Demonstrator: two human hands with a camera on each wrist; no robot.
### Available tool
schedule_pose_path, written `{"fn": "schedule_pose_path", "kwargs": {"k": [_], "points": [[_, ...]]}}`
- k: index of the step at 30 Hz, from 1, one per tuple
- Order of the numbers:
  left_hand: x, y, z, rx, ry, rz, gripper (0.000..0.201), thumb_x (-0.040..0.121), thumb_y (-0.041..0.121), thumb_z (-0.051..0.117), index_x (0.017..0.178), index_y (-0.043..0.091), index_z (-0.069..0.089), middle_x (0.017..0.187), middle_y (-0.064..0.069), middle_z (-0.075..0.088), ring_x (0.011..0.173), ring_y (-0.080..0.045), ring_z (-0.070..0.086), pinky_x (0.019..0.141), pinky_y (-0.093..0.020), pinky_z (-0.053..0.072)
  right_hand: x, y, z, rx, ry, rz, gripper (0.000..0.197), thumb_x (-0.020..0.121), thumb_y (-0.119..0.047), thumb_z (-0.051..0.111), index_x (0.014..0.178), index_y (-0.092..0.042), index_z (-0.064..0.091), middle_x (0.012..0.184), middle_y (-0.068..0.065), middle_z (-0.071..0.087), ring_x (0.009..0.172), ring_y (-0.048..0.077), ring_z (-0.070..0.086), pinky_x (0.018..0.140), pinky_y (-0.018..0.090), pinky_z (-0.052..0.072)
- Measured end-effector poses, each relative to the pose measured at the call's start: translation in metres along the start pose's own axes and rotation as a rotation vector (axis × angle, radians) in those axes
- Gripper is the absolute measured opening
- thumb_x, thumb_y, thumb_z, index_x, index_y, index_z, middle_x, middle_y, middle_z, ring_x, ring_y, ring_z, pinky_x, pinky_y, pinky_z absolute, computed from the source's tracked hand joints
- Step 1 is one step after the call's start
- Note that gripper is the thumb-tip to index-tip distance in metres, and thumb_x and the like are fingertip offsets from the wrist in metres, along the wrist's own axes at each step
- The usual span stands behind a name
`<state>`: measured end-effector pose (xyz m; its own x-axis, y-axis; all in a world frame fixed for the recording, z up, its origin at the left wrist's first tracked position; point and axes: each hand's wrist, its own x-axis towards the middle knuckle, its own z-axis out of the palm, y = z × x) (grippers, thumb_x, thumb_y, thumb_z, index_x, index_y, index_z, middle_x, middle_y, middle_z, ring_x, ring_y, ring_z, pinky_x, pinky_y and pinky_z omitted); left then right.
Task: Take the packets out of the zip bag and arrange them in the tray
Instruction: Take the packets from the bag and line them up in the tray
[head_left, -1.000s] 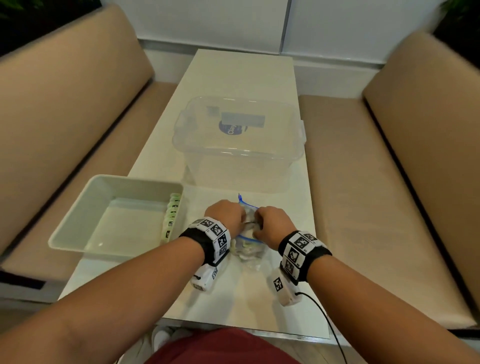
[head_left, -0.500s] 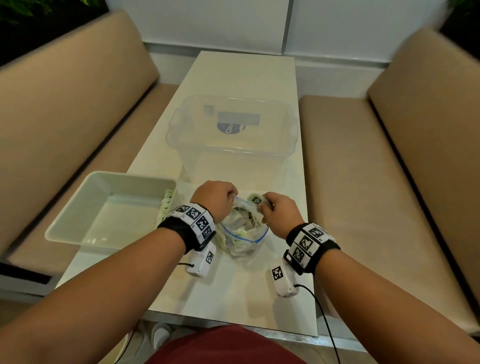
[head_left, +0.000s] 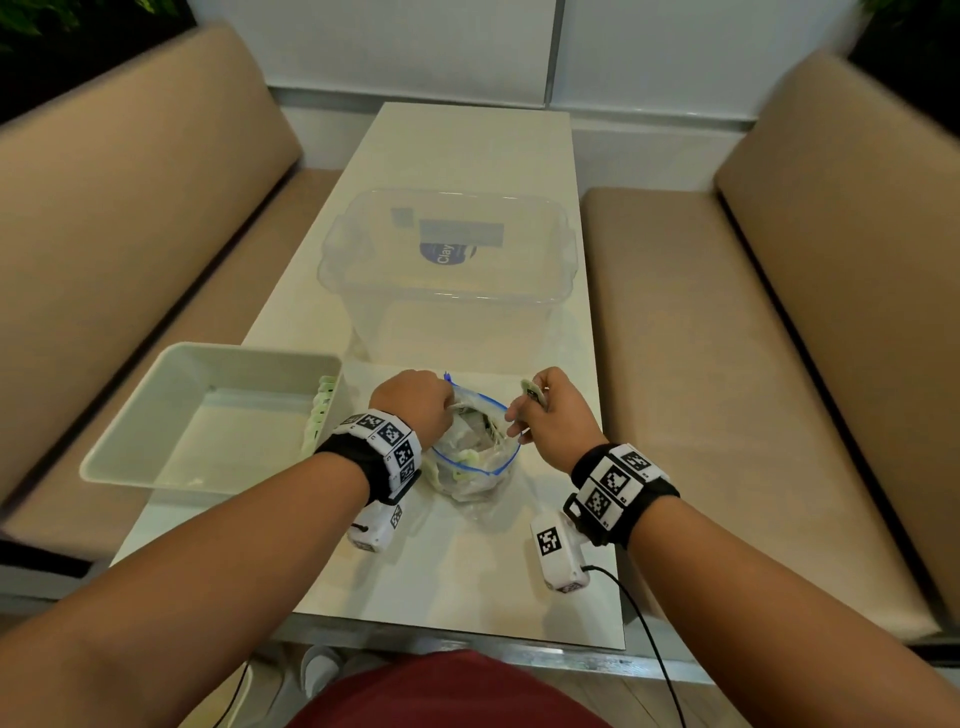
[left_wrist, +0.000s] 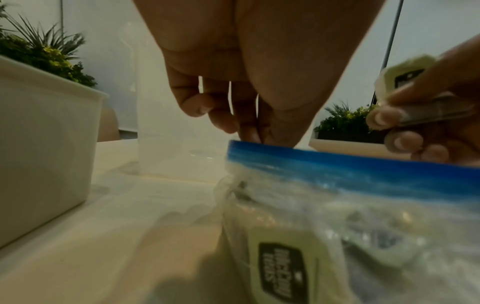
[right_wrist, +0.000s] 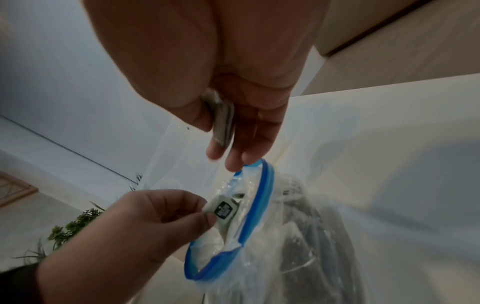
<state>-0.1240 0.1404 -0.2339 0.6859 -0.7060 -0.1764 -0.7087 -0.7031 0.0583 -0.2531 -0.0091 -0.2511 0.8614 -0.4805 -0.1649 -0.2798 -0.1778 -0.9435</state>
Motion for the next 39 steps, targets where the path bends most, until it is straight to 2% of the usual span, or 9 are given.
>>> {"fn": "schedule_pose_path", "kwargs": {"k": [5, 8, 12, 14, 21, 26, 29, 32, 39], "points": [[-0.021, -0.014, -0.021, -0.269, 0.081, 0.095, 0.012, 0.088, 0.031, 0.062, 0.091, 0.021, 0.068, 0.084, 0.007, 0.066, 0.078, -0.018, 0.059, 0.073, -0.028, 0.048, 0.001, -0.003, 0.007, -0.065, 0.05, -0.036, 0.016, 0.094, -0.014, 0.052, 0.094, -0.03, 0.051, 0.082, -0.005, 0.055, 0.067, 0.012, 0.05, 0.07, 0.032, 0.042], [-0.028, -0.022, -0.04, -0.436, 0.106, 0.112, 0.012, 0.087, 0.033, 0.068, 0.09, 0.022, 0.071, 0.078, 0.01, 0.065, 0.071, -0.011, 0.057, 0.072, -0.024, 0.048, -0.001, -0.014, 0.01, -0.049, -0.024, -0.084, 0.019, 0.089, -0.027, 0.071, 0.104, -0.019, 0.064, 0.057, -0.014, 0.049, 0.052, 0.007, 0.043, 0.059, 0.025, 0.04], [-0.035, -0.029, -0.06, -0.604, 0.101, 0.152, 0.008, 0.083, 0.029, 0.075, 0.085, 0.022, 0.072, 0.079, 0.003, 0.07, 0.072, -0.012, 0.062, 0.071, -0.023, 0.049, -0.003, -0.036, 0.023, 0.044, -0.129, -0.112, 0.024, 0.078, -0.027, 0.083, 0.099, -0.019, 0.073, 0.06, -0.003, 0.057, 0.059, 0.014, 0.05, 0.062, 0.032, 0.046], [-0.04, -0.033, -0.068, -0.604, 0.125, 0.169, 0.006, 0.083, 0.028, 0.075, 0.084, 0.024, 0.071, 0.076, 0.006, 0.068, 0.068, -0.009, 0.058, 0.068, -0.02, 0.047, -0.001, -0.044, 0.032, 0.063, -0.132, -0.105, 0.012, 0.079, -0.022, 0.082, 0.088, -0.017, 0.075, 0.073, 0.006, 0.069, 0.067, 0.017, 0.059, 0.069, 0.037, 0.05], [-0.05, -0.057, -0.086, -0.549, 0.188, 0.208, 0.005, 0.084, 0.035, 0.072, 0.088, 0.032, 0.07, 0.078, 0.018, 0.065, 0.057, -0.002, 0.05, 0.061, -0.016, 0.039, 0.0, -0.071, 0.063, 0.01, -0.143, -0.114, 0.01, 0.079, -0.02, 0.082, 0.077, -0.013, 0.075, 0.065, 0.002, 0.06, 0.059, 0.014, 0.049, 0.059, 0.025, 0.041], [-0.054, -0.089, -0.095, -0.521, 0.222, 0.165, 0.004, 0.085, 0.032, 0.07, 0.088, 0.029, 0.071, 0.077, 0.015, 0.063, 0.064, -0.001, 0.054, 0.064, -0.017, 0.042, 0.002, -0.088, 0.089, 0.121, -0.075, -0.193, 0.01, 0.087, -0.014, 0.073, 0.088, -0.004, 0.074, 0.082, 0.011, 0.075, 0.069, 0.011, 0.061, 0.066, 0.023, 0.047], [-0.058, -0.111, -0.101, -0.508, 0.199, 0.173, 0.004, 0.085, 0.034, 0.071, 0.086, 0.03, 0.071, 0.076, 0.016, 0.064, 0.061, 0.002, 0.053, 0.059, -0.011, 0.037, 0.007, -0.096, 0.106, 0.108, -0.064, -0.223, 0.012, 0.086, -0.019, 0.074, 0.085, -0.007, 0.073, 0.08, 0.016, 0.073, 0.07, 0.025, 0.057, 0.068, 0.036, 0.045], [-0.06, -0.133, -0.107, -0.475, 0.17, 0.18, 0.004, 0.084, 0.036, 0.071, 0.083, 0.033, 0.069, 0.071, 0.021, 0.062, 0.055, 0.005, 0.051, 0.054, -0.008, 0.031, 0.009, -0.105, 0.123, 0.089, -0.049, -0.238, 0.015, 0.085, -0.02, 0.076, 0.083, -0.006, 0.073, 0.078, 0.017, 0.073, 0.068, 0.021, 0.053, 0.065, 0.03, 0.041], [-0.054, -0.179, -0.113, -0.342, 0.026, 0.172, 0.013, 0.081, 0.038, 0.074, 0.09, 0.029, 0.074, 0.075, 0.014, 0.065, 0.069, 0.001, 0.057, 0.06, -0.015, 0.039, 0.016, -0.114, 0.163, 0.021, -0.081, -0.196, 0.013, 0.084, -0.019, 0.078, 0.088, -0.007, 0.075, 0.079, 0.007, 0.077, 0.078, 0.016, 0.073, 0.076, 0.025, 0.056]]}}
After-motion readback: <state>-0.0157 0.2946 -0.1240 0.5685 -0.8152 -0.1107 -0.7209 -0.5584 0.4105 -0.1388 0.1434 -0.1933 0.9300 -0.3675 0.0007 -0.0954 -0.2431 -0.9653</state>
